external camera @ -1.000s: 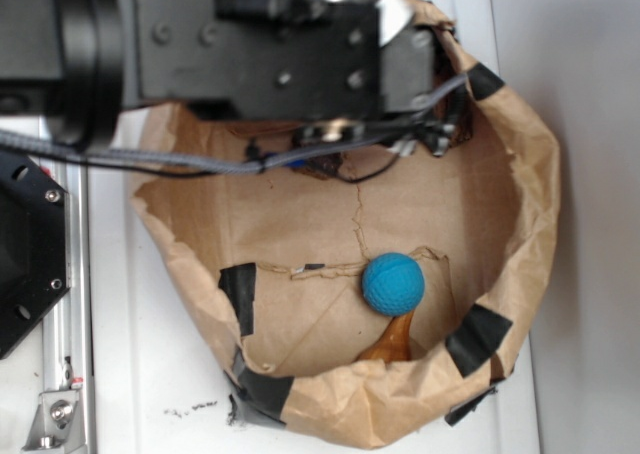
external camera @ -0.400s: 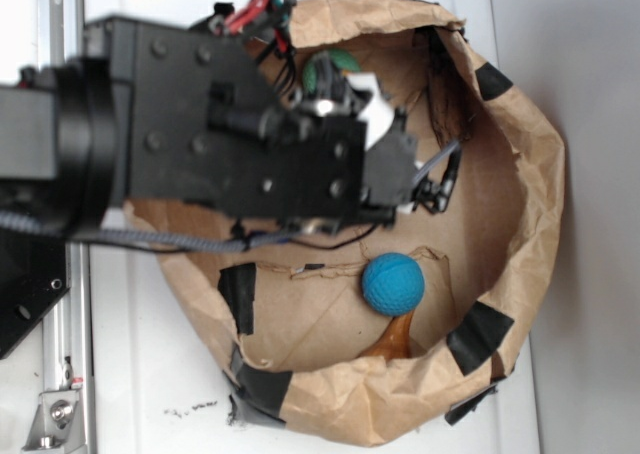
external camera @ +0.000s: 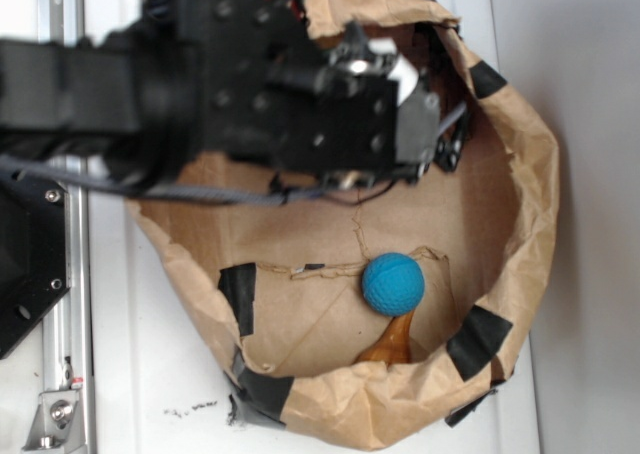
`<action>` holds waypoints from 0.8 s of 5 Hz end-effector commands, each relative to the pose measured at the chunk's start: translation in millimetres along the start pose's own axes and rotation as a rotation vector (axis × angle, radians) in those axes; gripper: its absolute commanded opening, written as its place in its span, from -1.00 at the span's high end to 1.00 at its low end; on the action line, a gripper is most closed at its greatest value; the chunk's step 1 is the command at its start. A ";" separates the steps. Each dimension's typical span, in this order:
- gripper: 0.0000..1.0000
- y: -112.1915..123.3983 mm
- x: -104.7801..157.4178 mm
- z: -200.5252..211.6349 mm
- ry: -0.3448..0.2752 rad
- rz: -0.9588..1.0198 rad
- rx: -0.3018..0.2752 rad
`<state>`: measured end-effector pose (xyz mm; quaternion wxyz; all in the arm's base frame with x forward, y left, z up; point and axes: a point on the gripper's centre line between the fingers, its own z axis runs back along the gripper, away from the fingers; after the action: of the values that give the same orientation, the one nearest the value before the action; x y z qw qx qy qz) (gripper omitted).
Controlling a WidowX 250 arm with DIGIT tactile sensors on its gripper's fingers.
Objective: Grab the green ball.
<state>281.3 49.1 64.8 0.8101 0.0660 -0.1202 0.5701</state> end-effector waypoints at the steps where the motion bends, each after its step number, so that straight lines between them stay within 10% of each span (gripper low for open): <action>1: -1.00 6.5 33.8 -7.0 -0.037 0.071 -0.008; 4: -1.00 7.8 40.9 -5.4 -0.045 0.079 -0.005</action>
<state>284.3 72.5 51.7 0.7985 0.0831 -0.1157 0.5849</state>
